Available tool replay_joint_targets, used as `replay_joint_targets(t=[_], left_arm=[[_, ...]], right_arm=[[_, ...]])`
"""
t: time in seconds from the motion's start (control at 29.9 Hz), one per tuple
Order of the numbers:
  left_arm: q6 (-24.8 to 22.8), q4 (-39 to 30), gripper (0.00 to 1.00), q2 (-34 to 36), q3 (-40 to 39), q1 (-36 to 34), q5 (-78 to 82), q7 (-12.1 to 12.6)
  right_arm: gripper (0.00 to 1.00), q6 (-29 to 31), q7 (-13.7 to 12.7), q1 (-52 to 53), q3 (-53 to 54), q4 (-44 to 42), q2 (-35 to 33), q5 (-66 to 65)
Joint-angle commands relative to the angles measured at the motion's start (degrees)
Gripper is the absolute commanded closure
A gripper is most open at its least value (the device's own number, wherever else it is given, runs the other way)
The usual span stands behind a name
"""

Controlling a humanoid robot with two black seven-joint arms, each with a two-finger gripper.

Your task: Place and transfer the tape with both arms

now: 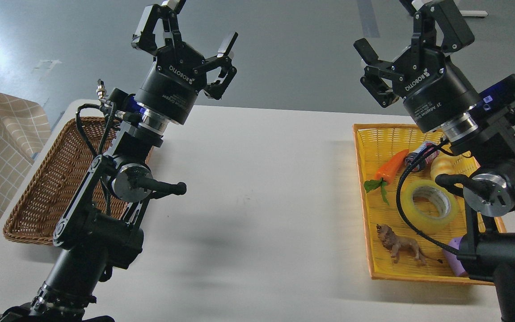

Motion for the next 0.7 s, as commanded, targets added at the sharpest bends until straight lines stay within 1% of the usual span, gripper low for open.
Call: replay_joint_targets(t=[0.0, 0.5, 0.57, 0.63, 0.67], left_arm=[[-0.1, 0.0, 0.02, 0.0, 0.0, 0.0, 0.0, 0.0], [-0.1, -0.2, 0.02, 0.5, 0.0, 0.2, 0.1, -0.1], [-0.1, -0.2, 0.02, 0.5, 0.0, 0.2, 0.0, -0.1], [-0.1, -0.2, 0.02, 0.5, 0.0, 0.2, 0.0, -0.1], [-0.1, -0.2, 0.02, 0.5, 0.0, 0.3, 0.1, -0.1]], right_arm=[[0.00, 0.0, -0.1, 0.1, 0.1, 0.0, 0.0, 0.0], [0.00, 0.0, 0.0, -0.1, 0.4, 1.7, -0.1, -1.3], [0.00, 0.0, 0.0, -0.1, 0.4, 2.1, -3.1, -2.6], [0.00, 0.0, 0.0, -0.1, 0.2, 2.3, -10.3, -6.6], [0.00, 0.0, 0.1, -0.2, 0.1, 2.3, -12.2, -7.5]])
